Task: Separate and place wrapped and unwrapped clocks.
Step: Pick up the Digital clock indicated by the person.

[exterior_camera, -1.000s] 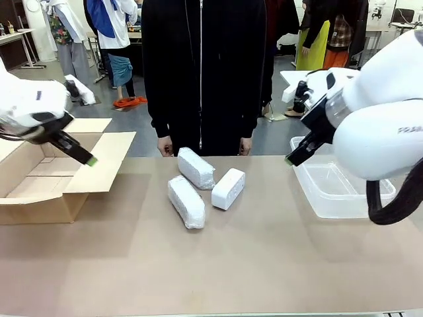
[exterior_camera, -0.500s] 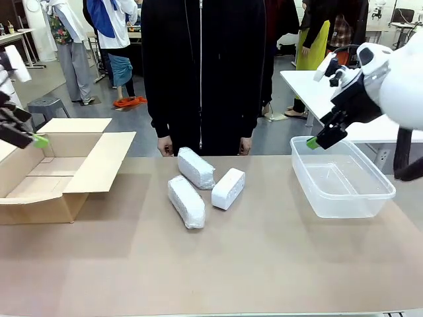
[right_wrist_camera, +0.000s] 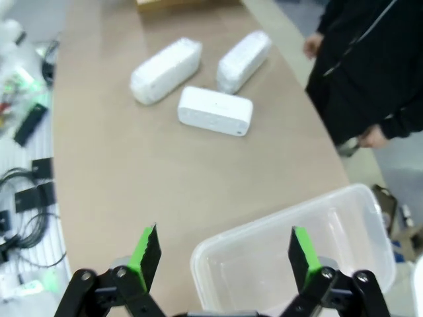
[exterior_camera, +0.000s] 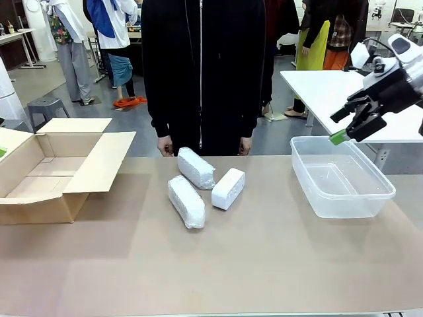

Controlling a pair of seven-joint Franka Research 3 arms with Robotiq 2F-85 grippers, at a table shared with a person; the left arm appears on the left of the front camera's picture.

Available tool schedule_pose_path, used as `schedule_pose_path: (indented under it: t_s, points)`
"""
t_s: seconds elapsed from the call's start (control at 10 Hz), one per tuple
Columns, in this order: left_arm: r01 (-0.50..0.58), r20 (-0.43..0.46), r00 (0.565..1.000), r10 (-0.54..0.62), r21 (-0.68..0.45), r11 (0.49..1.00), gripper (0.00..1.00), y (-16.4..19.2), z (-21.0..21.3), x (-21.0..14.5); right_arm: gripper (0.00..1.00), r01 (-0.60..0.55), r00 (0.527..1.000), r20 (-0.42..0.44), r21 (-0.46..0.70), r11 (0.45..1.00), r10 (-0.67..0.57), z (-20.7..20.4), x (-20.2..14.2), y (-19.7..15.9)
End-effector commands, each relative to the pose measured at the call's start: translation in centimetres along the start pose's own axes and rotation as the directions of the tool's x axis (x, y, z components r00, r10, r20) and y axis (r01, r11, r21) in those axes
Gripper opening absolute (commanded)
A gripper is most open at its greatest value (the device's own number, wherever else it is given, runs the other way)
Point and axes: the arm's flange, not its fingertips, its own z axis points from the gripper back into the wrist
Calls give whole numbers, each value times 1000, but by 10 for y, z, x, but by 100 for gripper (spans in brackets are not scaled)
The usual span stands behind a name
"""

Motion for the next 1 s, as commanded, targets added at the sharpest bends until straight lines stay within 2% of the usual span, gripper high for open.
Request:
schedule_pose_path:
  t_s: [0.0, 0.1, 0.3, 0.8, 0.9]
  points:
    - [84, 56, 995, -80, -59, 995, 100, 16, 17, -11, 100, -45, 999, 6, 66, 997, 44, 7, -12, -24]
    - [117, 49, 992, -114, -68, 991, 100, 18, 24, -14, 100, -91, 995, 41, 91, 992, 88, 10, -19, -30]
    - [103, 32, 994, -101, -79, 992, 100, 27, 35, -21, 100, -146, 987, 89, 116, 983, 136, 12, -26, -43]
    - [100, 163, 983, -85, -85, 991, 100, 45, 35, -44, 100, -167, 977, 160, 158, 973, 141, 14, -40, -66]
    - [102, 169, 982, -86, -91, 991, 100, 43, 29, -32, 100, -175, 975, 162, 158, 972, 149, 13, -40, -67]
